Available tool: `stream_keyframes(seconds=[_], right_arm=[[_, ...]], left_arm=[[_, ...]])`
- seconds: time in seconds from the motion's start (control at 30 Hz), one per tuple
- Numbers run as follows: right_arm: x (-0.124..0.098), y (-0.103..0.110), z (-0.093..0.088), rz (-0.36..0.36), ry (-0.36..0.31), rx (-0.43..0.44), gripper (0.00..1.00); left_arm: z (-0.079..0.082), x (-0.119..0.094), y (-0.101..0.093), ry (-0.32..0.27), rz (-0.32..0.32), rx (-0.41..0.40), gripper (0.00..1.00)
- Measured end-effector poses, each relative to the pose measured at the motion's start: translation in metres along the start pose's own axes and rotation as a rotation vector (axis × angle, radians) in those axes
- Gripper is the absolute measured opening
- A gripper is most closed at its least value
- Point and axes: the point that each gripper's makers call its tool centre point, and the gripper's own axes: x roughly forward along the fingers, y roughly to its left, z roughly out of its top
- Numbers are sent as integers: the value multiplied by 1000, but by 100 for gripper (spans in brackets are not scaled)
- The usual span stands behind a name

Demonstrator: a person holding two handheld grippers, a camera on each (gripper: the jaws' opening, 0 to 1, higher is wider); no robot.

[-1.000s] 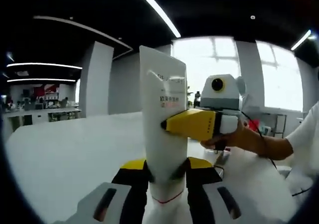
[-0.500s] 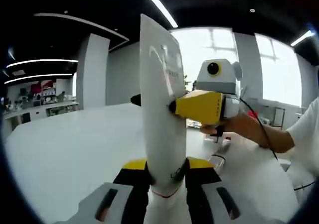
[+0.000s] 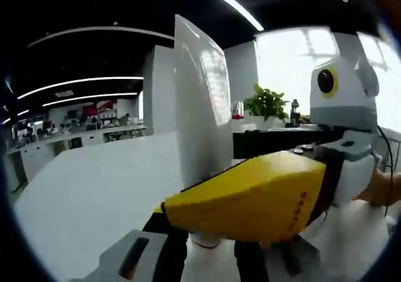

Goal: Arrange the skincare products in the storage area until every visible bottle or jar stands upright without overlapping.

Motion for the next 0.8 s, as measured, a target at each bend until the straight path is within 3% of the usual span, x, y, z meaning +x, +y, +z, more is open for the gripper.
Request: stream_keyframes(seconds=[0.1, 0.2, 0.27, 0.37, 0.47, 0.57, 0.8], right_arm=[[0, -2, 2, -43, -26, 0, 62], [1, 0, 11, -57, -68, 26, 53], [2, 2, 18, -61, -98, 45, 52], [2, -1, 22, -119, -115, -42, 54], [3, -2, 18, -124, -100, -32, 41], [6, -8, 13, -140, -89, -32, 36], [7, -8, 11, -123, -68, 6, 33]], left_arm=[[1, 1, 4, 2, 9, -1, 26], [0, 0, 3, 2, 20, -1, 26], [0, -1, 2, 2, 28, 1, 26], [0, -2, 3, 4, 45, -2, 27], [0, -1, 8, 13, 67, 32, 27], [1, -1, 10, 14, 74, 37, 27], [1, -1, 10, 21, 73, 58, 27]])
